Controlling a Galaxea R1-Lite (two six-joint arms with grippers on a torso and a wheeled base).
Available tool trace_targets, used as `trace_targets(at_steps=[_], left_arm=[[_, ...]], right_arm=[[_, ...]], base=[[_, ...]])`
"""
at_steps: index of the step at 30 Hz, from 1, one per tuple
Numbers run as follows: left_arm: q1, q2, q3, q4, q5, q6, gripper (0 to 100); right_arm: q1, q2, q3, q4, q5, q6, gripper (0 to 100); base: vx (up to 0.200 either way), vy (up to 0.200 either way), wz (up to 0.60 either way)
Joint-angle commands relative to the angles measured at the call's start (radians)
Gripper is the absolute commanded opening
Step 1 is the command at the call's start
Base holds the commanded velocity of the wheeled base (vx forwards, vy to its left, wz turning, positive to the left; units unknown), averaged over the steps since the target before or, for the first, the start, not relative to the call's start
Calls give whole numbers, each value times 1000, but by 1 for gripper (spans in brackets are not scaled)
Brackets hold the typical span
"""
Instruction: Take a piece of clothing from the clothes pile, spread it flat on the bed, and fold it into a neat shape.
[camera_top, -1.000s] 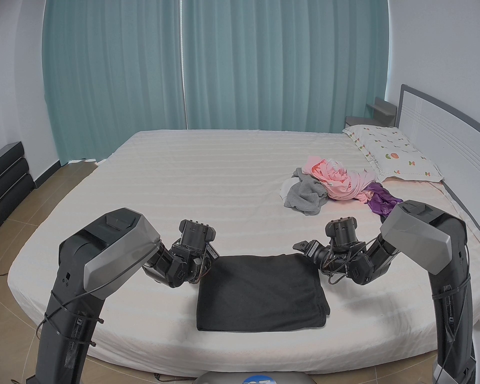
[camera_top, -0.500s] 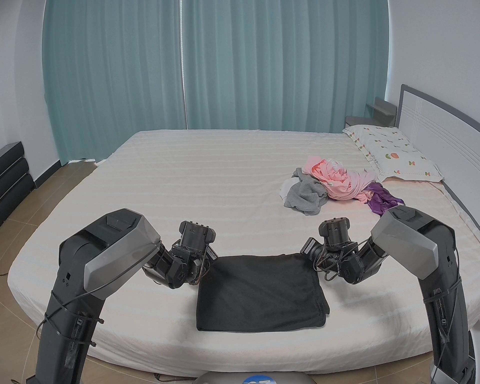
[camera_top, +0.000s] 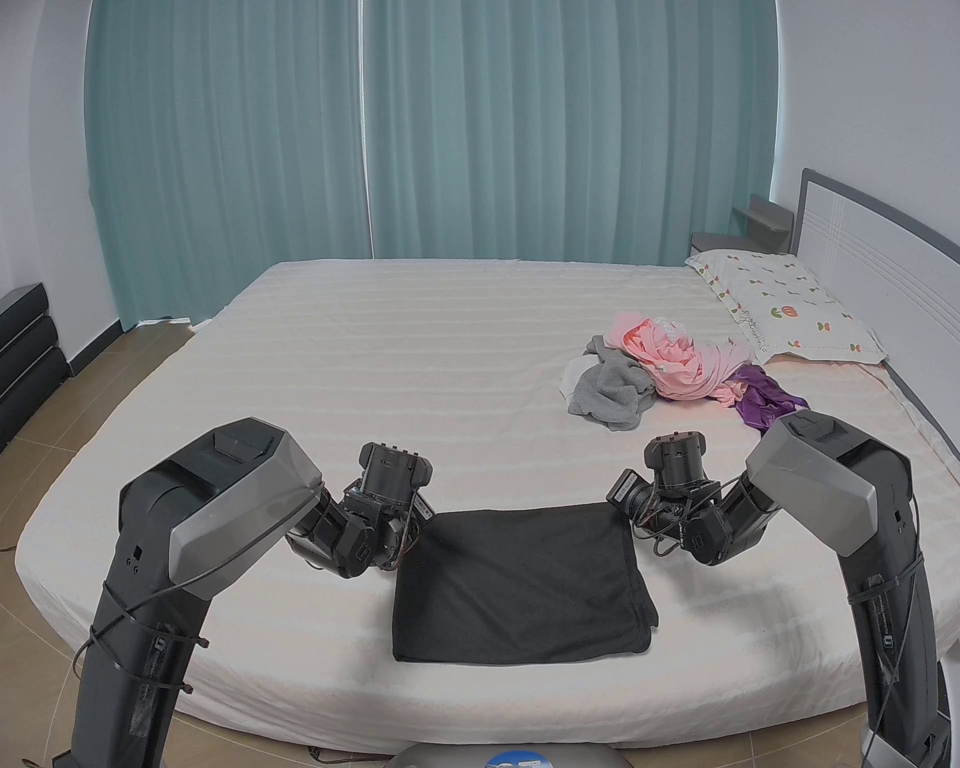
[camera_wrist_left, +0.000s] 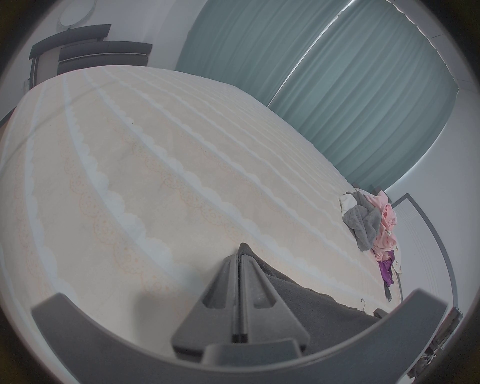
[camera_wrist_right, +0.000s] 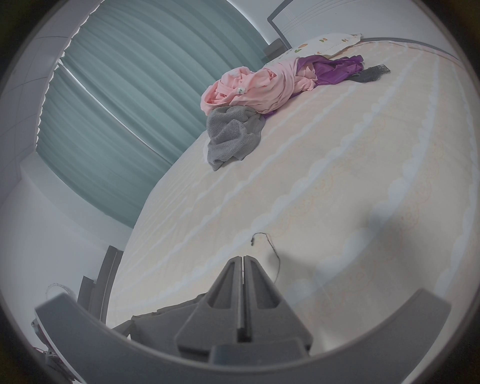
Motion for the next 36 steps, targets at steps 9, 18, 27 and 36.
trace_targets(at_steps=[9, 18, 27, 36], left_arm=[[0, -2, 2, 0, 2, -2, 0], [3, -17, 28, 3, -10, -8, 100], [17, -63, 41, 10, -15, -60, 100], [15, -258, 358, -48, -246, 18, 100]], right_arm=[[-11, 25, -15, 29, -24, -3, 0], [-7, 3, 10, 19, -20, 2, 100], [-8, -158, 134, -18, 8, 79, 100], [-8, -322, 495, -234, 80, 108, 100]], base=[[0, 0, 0], [0, 0, 0], [0, 0, 0], [0, 0, 0]])
